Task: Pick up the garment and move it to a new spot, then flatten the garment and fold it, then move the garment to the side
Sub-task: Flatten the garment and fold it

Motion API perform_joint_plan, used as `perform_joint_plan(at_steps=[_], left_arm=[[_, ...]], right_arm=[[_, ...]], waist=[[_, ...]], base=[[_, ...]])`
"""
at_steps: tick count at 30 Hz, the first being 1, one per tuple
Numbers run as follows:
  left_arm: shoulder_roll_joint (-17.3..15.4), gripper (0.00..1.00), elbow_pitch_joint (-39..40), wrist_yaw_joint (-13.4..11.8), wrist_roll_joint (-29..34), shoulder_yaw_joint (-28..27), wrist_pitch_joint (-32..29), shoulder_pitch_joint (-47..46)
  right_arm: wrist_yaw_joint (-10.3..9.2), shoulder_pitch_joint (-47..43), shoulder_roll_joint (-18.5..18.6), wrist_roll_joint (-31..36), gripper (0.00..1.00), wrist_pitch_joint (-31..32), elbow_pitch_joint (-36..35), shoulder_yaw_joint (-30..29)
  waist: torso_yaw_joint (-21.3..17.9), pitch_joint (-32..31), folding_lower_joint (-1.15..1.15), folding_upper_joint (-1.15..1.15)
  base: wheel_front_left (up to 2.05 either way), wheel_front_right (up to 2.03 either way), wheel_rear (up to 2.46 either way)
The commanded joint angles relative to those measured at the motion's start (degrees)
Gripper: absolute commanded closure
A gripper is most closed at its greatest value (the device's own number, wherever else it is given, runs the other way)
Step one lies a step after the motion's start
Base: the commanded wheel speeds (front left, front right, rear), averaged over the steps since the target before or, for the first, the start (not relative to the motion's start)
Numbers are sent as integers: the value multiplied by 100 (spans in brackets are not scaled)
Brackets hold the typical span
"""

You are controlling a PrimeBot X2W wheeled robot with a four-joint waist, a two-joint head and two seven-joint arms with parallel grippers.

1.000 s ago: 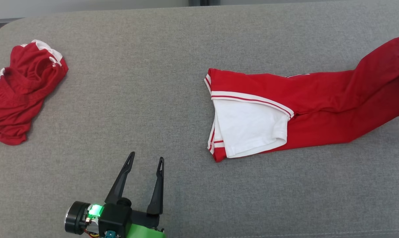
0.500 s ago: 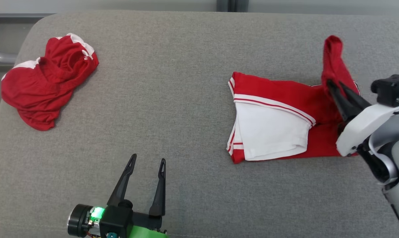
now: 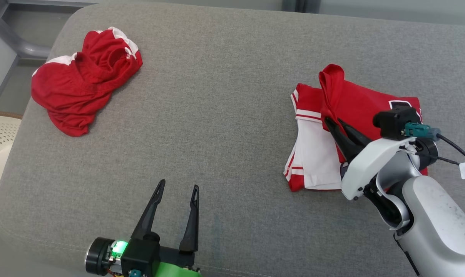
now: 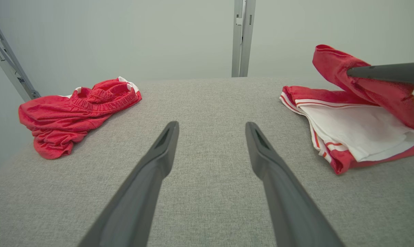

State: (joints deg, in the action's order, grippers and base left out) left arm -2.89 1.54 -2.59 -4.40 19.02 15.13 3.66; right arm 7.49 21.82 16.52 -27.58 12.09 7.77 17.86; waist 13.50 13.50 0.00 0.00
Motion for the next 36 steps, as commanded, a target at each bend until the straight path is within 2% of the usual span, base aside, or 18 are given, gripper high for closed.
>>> perform_joint_plan(at_steps=[1, 2, 7, 12, 16, 22, 27, 36], left_arm=[[-2, 0, -7, -19, -41, 2, 1, -94], [-2, 0, -3, -26, -51, 7, 1, -96], [-2, 0, -35, -44, -99, -12, 1, -100], [-2, 0, -60, -4, -19, -61, 1, -67], [-3, 0, -49, 6, -18, -147, 1, -52], [-3, 0, -16, -24, -132, -406, 1, 49], [-3, 0, 17, 5, -157, -638, 0, 110], [-3, 0, -6, 60, -170, -847, 0, 260]], right_arm=[[1, 82, -37, -14, 50, 15, 82, 15], [1, 106, -65, -21, 0, 0, 120, 9], [1, 183, -180, -312, 0, -146, 27, 50], [1, 132, 105, -297, 0, -560, -187, -133], [2, -76, 373, -125, 0, -1147, -152, -281], [0, -348, 471, -29, 0, -2377, 309, -267], [2, -493, 251, 260, 0, -2727, 852, -402], [2, -1224, -454, 1239, 0, -2726, 21, -1046]], waist=[[51, 39, 0, 0], [60, 48, 0, 0], [7, 55, 0, 0], [-229, -65, 0, 0], [-502, -181, 0, 0], [-974, -371, 0, 0], [-1299, -517, 0, 0], [-1568, -793, 0, 0]], base=[[0, 0, 0], [0, 0, 0], [0, 0, 0], [0, 0, 0], [0, 0, 0], [0, 0, 0], [0, 0, 0], [0, 0, 0]])
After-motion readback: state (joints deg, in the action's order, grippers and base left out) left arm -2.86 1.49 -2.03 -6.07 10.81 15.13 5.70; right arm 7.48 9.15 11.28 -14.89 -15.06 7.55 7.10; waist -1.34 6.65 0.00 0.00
